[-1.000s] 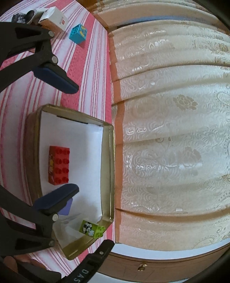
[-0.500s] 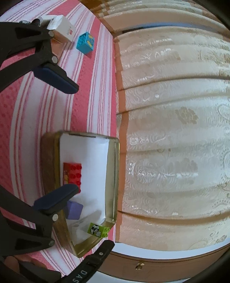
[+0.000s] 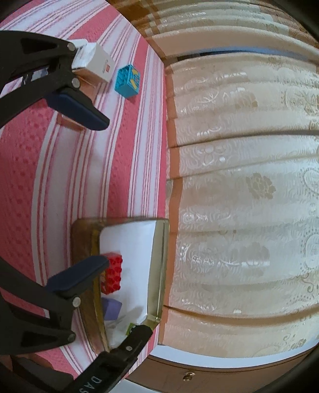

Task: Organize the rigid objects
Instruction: 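Withdraw both tools from the tin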

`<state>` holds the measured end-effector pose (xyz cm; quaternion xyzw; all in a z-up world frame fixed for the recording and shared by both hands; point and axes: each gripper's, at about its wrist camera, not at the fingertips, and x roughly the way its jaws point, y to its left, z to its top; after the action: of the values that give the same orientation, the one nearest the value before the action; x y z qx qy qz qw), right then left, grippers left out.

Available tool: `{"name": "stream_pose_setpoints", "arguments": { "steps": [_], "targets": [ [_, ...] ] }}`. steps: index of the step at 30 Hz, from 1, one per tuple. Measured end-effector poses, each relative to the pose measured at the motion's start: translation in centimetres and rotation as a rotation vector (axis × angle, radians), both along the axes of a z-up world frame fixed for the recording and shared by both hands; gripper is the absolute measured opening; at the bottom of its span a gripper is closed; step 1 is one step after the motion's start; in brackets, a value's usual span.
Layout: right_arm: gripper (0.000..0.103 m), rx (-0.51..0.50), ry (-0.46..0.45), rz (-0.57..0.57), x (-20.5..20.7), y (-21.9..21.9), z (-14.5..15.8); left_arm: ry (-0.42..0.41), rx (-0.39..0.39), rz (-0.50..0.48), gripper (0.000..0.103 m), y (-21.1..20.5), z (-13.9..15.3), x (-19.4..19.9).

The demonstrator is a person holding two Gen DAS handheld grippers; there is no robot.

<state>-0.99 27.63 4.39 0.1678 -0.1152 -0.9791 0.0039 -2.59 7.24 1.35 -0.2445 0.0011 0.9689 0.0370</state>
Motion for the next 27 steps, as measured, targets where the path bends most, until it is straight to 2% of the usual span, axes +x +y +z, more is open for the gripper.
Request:
{"name": "stream_pose_setpoints", "arguments": {
  "steps": [27],
  "targets": [
    [0.093, 0.029, -0.058, 0.234, 0.0, -10.5, -0.3, -0.031, 0.057, 0.129, 0.103, -9.2, -0.6, 1.8]
  ]
}}
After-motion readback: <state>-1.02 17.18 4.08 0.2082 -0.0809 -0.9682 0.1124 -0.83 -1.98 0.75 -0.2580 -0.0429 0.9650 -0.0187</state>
